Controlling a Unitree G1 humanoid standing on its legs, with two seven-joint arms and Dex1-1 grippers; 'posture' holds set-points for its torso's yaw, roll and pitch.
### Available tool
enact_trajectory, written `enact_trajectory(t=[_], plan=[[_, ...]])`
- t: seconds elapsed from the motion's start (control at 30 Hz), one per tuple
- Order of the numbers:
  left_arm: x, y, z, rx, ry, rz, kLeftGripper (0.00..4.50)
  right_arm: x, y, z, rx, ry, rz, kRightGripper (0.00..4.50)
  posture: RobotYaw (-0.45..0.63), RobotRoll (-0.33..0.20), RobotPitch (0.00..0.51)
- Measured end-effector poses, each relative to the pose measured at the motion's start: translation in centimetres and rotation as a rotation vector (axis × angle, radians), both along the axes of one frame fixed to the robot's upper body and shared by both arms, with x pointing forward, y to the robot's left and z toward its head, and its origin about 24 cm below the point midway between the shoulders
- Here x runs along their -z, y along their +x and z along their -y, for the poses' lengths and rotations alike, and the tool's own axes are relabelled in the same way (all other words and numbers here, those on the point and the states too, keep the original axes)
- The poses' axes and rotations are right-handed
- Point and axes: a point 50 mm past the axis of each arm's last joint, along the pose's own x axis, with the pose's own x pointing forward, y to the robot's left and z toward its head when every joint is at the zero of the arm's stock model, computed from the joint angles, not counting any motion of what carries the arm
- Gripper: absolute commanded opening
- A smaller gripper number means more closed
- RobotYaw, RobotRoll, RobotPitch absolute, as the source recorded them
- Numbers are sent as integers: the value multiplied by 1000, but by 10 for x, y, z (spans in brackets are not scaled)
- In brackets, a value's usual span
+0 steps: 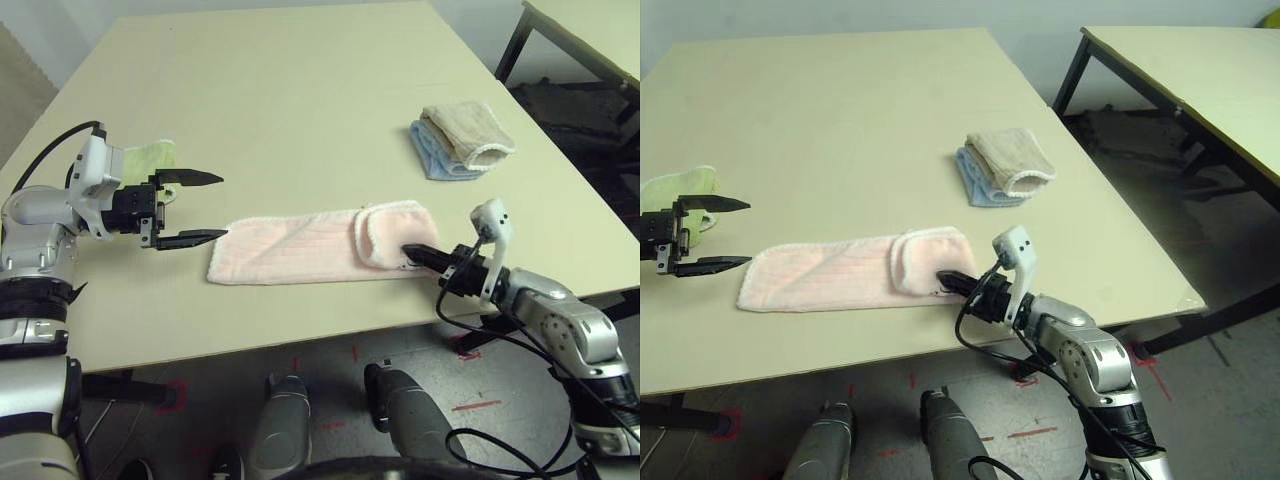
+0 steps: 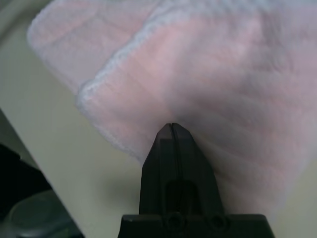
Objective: Fold the towel and set it aside.
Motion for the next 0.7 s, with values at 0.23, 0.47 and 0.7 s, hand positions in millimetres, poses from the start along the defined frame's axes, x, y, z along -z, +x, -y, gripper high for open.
enact_trajectory(t=[0.23,0.47,0.7], plan=[[1,0,-1,-6,1,1,4500,-3,-17,11,-123,24,-62,23,13,0,152],[2,0,-1,-6,-4,-1,4500,-41,5,-2,-108,188,75,23,17,0,149],[3,0,-1,-7,-4,0,4500,-33,28,-22,31,159,79,23,25,0,147]])
